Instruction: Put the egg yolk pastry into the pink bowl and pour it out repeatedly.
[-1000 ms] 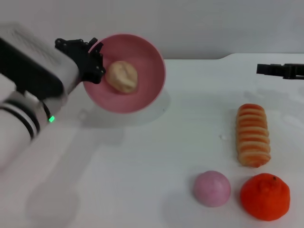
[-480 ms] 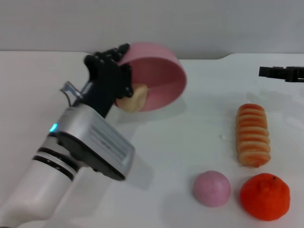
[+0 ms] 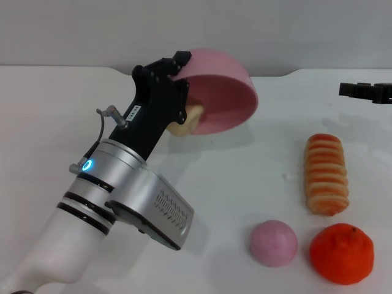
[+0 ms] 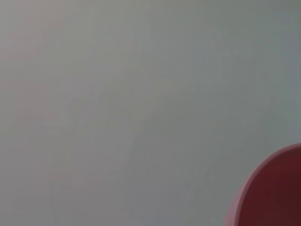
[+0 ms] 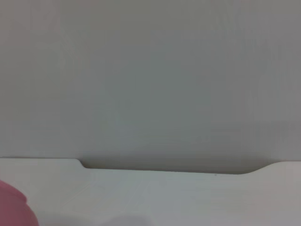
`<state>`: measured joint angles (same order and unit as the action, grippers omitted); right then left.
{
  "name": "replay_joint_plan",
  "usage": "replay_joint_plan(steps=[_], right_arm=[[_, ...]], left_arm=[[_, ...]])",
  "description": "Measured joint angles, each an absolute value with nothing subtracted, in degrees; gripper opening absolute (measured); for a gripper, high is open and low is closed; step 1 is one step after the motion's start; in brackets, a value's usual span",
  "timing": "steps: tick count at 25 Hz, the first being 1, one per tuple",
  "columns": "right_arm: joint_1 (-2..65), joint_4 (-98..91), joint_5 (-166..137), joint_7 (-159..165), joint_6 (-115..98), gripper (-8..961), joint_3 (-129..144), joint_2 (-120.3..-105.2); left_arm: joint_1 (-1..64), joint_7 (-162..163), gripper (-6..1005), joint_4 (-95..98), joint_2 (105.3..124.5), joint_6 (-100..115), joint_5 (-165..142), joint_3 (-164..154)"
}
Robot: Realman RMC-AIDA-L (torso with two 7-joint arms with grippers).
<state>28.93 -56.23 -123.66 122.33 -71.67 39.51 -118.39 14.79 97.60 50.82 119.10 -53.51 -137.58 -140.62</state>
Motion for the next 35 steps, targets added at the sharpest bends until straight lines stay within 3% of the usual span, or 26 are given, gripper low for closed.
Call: replay_joint_plan(steps=[20, 28, 35], right_arm=[[28.72, -53.60, -122.40, 122.34, -71.00, 640, 39.46, -118.39], [28.95, -53.32, -122.16, 121.55, -71.11, 653, 40.28, -118.51], [31.02, -52.52, -121.99, 116.13, -71.15, 664, 45.65, -118.74]], left_arm=[[18.05, 75.99, -2, 47.04, 119.09, -57.39, -134.44, -141.94], [17.85, 84.45, -1, 51.45, 119.06, -56.87, -122.15, -140.97], [14.24, 91.38, -2, 67.81, 118.20, -31.74, -100.55, -124.48]])
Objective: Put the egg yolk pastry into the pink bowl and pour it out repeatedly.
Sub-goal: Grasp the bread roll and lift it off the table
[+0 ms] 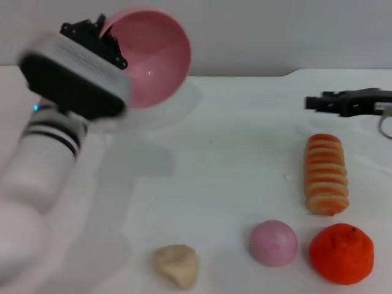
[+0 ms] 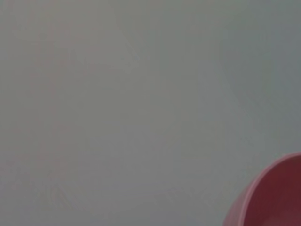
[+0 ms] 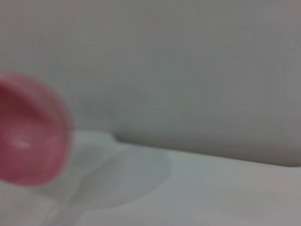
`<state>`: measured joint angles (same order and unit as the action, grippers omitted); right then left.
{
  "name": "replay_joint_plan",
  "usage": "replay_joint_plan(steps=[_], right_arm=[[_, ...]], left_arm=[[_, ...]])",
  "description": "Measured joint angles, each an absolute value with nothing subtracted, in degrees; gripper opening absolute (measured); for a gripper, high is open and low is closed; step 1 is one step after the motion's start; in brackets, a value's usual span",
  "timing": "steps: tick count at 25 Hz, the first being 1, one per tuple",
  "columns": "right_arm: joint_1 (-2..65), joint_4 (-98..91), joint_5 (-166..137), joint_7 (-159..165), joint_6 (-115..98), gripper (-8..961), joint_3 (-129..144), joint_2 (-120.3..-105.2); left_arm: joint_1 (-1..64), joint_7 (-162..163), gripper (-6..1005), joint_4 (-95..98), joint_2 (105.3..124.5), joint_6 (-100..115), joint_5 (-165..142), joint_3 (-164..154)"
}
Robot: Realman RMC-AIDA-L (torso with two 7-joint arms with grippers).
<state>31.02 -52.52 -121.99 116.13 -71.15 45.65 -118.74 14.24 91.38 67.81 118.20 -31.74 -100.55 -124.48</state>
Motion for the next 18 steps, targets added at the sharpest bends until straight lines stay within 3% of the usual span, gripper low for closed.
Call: replay_joint_plan(steps=[5, 9, 16, 18], right_arm=[[32.56, -51.66, -118.26, 111.61, -70.82, 672, 53.39, -118.82], [32.91, -51.24, -112.42, 106.43, -71.03, 679, 59.30, -118.84], [35.24, -52.47, -111.26, 105.40, -71.30, 690, 72.07, -118.69], [36.59, -52.55, -111.63, 107.24, -71.43, 694, 75.85, -118.66]], left_arm=[[12.98, 92.50, -1, 70.83, 118.00, 2.30, -85.35, -105.45], [15.79, 103.42, -1, 65.24, 117.22, 28.52, -84.42, -87.93], [23.48, 137.11, -1, 61.86, 111.75, 61.83, -111.18, -68.38], [24.16, 144.70, -2, 65.07, 111.59, 66.99, -120.18, -66.50]])
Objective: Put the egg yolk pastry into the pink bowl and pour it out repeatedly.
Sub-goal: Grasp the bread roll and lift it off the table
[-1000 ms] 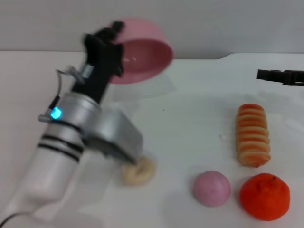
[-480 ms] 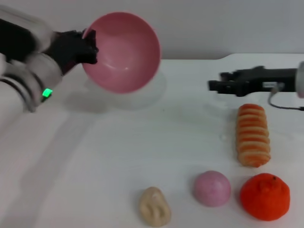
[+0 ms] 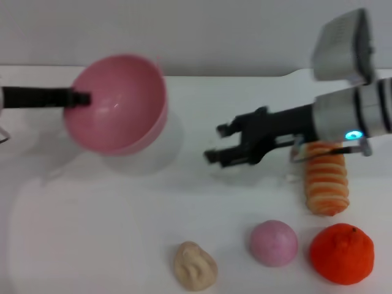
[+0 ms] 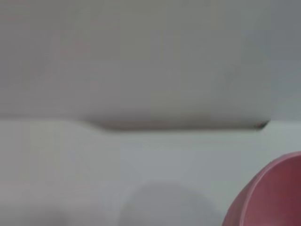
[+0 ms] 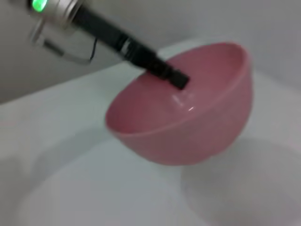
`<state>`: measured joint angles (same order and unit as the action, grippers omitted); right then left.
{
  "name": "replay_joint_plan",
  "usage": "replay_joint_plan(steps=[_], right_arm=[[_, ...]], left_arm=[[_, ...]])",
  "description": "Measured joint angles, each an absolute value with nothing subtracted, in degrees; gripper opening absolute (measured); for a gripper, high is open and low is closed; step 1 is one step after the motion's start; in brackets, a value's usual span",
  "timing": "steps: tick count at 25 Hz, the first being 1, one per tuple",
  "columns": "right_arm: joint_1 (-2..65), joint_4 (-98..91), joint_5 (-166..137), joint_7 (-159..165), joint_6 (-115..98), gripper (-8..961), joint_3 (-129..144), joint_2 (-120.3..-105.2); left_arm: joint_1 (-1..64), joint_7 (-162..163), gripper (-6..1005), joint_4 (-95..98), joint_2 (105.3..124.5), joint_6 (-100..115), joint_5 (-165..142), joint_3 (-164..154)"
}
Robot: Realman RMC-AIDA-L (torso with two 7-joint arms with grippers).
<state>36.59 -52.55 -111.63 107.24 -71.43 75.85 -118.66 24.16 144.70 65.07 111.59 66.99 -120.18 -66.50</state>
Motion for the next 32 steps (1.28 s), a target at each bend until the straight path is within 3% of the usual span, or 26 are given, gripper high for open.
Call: replay_joint_plan(steps=[10, 32], right_arm=[[40.14, -58.50, -117.01, 120.21, -76.66, 706, 90.65, -118.84], [40.71, -57.04, -117.31, 129.25, -70.26, 702, 109.67, -119.40]], left_arm=[[25.40, 156.57, -1, 80.65, 117.47, 86.70, -149.51, -60.55], [25.39, 156.38, 0, 81.15, 117.86, 86.90, -150.31, -62.55]])
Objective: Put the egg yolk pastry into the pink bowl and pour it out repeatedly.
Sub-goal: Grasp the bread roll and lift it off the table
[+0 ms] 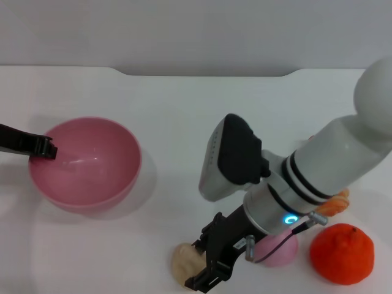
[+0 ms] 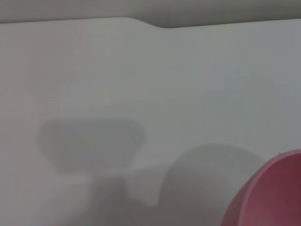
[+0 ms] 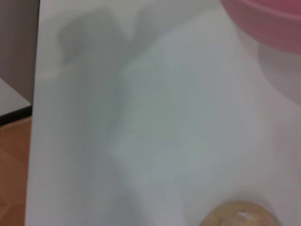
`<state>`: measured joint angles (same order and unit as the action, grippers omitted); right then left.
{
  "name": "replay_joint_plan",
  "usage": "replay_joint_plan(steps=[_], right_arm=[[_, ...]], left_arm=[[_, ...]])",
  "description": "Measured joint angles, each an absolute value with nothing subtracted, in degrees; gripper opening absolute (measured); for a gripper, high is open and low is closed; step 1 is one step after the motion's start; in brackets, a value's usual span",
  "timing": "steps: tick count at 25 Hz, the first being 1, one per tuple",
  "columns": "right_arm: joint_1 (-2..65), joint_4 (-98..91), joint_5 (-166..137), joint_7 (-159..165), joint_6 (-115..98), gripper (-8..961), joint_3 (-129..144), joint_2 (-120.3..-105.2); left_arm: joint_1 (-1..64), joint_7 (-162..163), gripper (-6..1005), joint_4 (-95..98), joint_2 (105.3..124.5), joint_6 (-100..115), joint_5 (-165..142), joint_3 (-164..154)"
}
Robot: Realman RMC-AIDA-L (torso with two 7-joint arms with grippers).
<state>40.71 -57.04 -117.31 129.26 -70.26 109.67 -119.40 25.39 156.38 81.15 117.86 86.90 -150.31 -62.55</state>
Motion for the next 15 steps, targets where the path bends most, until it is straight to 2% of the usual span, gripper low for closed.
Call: replay_joint_plan(steps=[13, 15], right_arm=[[39.04, -55.99, -117.21, 125.48, -68.90, 605, 105.27, -119.12], [38.07, -56.02, -117.09, 123.61, -70.10, 536, 102.24, -119.09]], left_arm=[[25.78, 156.42, -1, 80.80, 117.86, 86.19, -150.26, -63.78], [25.89, 156.47, -1, 80.80, 117.86, 85.98, -150.27, -63.91]])
